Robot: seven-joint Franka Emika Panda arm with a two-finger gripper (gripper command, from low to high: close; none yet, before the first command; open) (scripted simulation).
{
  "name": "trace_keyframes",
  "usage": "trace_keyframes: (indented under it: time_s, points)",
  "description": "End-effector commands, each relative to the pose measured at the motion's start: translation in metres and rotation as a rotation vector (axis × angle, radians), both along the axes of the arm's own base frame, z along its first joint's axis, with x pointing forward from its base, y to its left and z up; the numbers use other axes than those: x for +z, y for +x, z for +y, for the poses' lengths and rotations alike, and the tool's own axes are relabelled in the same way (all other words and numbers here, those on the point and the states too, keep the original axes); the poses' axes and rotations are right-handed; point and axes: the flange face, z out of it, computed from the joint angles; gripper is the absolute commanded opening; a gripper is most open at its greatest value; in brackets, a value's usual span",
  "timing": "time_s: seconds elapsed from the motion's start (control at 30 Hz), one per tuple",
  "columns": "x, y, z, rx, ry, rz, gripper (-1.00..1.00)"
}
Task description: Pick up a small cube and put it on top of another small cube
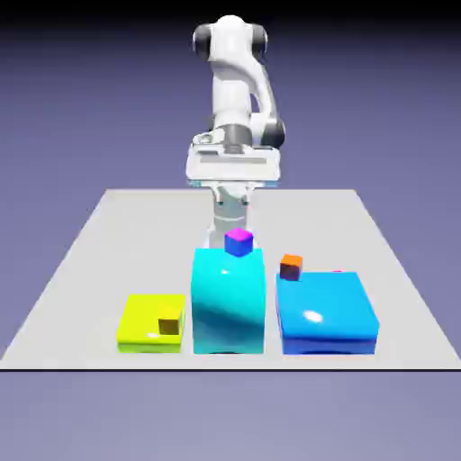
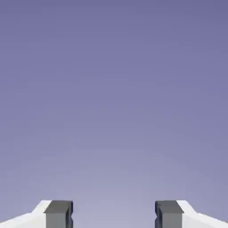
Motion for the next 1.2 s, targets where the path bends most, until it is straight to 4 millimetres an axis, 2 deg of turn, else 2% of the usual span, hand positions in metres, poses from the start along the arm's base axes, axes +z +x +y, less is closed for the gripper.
trace_keyframes:
  time_s: [0.0,0.3,0.57,0.87,1.17]
  points:
    - [0.001,-0.001,0.009,0.006,0.002,-0.002,0.00]
    - [0.001,-0.015,0.087,0.062,0.020,-0.005,0.00]
    - [-0.019,-0.038,0.152,0.111,0.030,0.015,0.00]
    - [-0.062,-0.073,0.215,0.159,0.033,0.062,0.00]
    - [-0.124,-0.116,0.259,0.195,0.025,0.133,0.00]
